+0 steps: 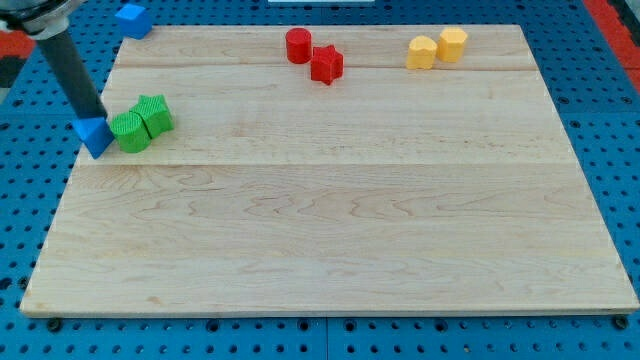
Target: Move the arm diagonally top left to the red circle
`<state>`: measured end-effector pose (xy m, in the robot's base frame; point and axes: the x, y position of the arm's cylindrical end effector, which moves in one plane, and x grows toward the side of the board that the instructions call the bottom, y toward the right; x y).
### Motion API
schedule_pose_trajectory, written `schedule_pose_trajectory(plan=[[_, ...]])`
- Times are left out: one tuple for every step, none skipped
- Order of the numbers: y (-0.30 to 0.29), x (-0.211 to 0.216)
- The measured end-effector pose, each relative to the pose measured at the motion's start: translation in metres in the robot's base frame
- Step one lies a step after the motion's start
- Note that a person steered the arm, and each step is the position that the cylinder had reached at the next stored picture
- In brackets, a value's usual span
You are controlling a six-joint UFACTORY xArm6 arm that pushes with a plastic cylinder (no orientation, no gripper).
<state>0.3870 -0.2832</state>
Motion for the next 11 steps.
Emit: schedule_pose_trajectory(plan=[[-0.005, 0.018], [0.019, 0.061], [0.029, 0.096], [0.029, 0.128], [0.058, 0.124], [0.125, 0.116], [0.174, 0.079], [0.185, 0.017], [0.184, -0.048], [0.184, -0.102], [0.177, -0.139]])
